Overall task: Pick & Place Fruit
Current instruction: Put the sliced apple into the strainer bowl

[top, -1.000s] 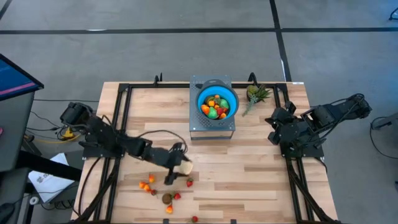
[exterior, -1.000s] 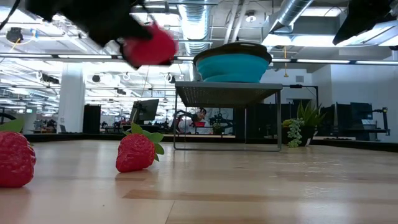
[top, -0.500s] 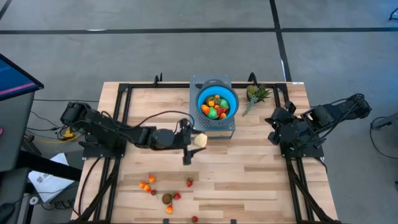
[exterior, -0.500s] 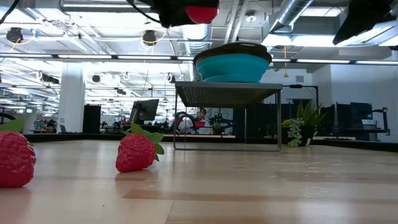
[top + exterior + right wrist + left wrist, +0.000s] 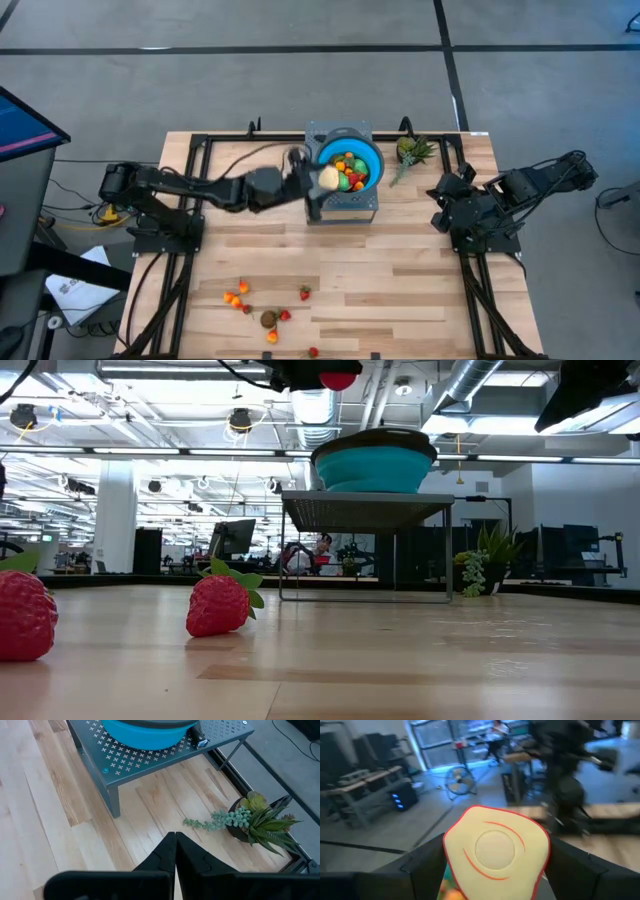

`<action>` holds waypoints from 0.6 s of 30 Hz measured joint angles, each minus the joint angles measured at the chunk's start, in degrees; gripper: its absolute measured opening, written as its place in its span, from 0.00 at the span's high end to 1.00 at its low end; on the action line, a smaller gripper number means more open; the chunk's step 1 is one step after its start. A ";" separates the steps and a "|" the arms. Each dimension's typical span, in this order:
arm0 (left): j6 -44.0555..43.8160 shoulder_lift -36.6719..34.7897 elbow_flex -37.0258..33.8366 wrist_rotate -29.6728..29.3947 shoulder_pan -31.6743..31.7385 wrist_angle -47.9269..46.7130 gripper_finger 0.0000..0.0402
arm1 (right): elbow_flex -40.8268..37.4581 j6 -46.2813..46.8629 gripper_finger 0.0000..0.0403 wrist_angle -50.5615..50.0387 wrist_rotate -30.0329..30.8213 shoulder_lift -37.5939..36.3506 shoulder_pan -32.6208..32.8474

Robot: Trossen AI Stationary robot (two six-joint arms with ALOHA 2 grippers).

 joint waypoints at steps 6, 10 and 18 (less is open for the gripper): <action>0.15 0.39 4.69 4.91 5.42 1.18 0.29 | 0.00 0.00 1.00 0.00 0.05 0.00 0.00; 0.17 3.10 8.15 8.63 7.18 1.69 0.29 | 0.00 -0.01 1.00 0.00 0.24 -0.02 0.00; 0.33 11.52 12.09 10.93 8.89 1.70 0.29 | 0.00 -0.02 1.00 -0.02 0.26 0.00 0.00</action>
